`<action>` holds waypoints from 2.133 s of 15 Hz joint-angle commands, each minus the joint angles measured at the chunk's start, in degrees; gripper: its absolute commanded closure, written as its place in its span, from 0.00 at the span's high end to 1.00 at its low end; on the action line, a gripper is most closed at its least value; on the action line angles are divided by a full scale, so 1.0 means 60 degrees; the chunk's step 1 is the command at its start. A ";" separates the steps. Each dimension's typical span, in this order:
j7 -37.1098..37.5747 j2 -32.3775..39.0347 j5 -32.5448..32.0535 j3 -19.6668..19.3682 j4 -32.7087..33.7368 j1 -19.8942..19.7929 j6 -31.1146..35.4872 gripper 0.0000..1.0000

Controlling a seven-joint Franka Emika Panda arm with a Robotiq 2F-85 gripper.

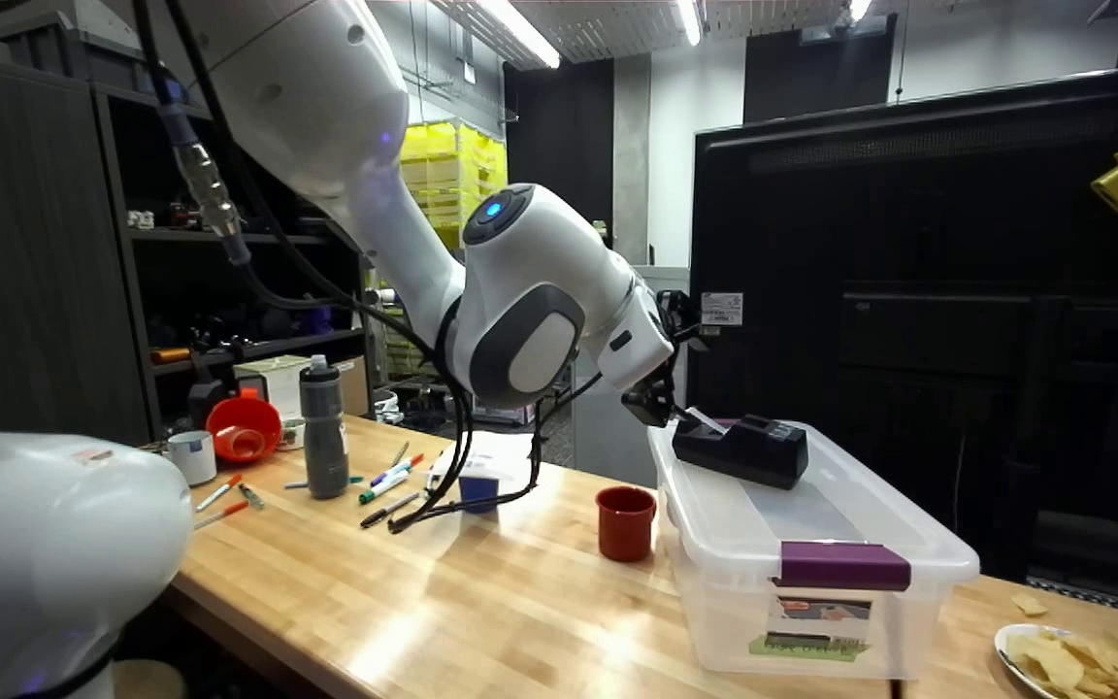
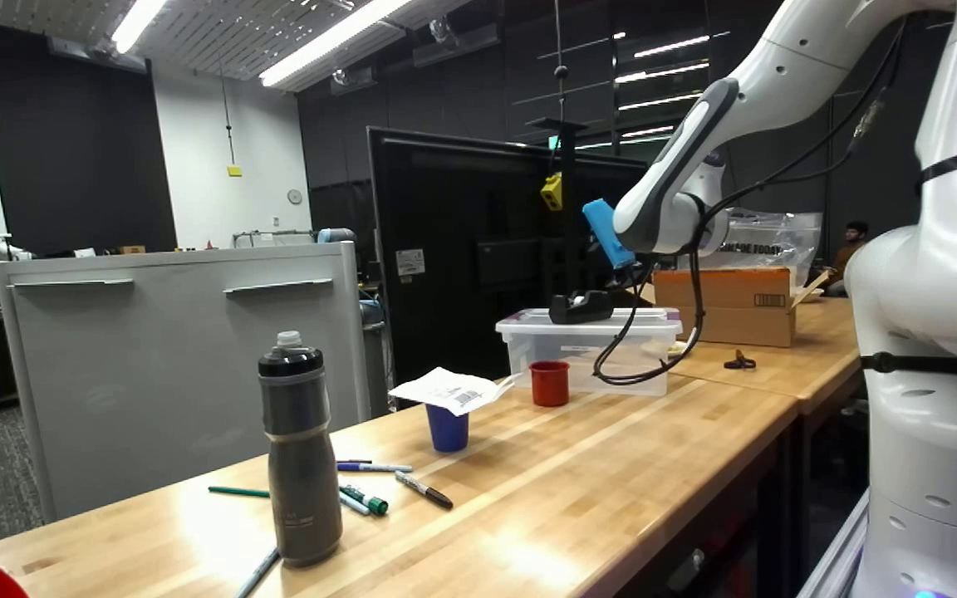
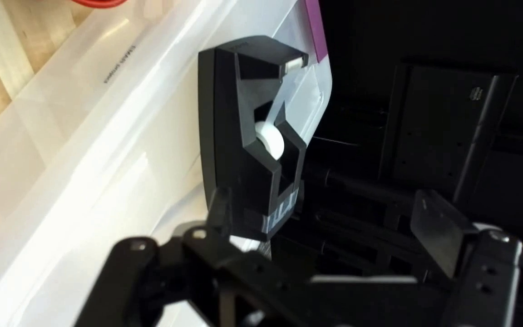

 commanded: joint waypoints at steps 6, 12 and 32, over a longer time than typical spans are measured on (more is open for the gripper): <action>0.0903 -0.0227 0.0216 -0.2412 0.1583 0.2712 0.0022 1.00; 0.1867 0.0666 0.1253 -0.3379 0.3035 0.3544 0.0003 1.00; 0.5840 0.7078 0.4231 -0.2454 0.4703 0.2367 0.0011 1.00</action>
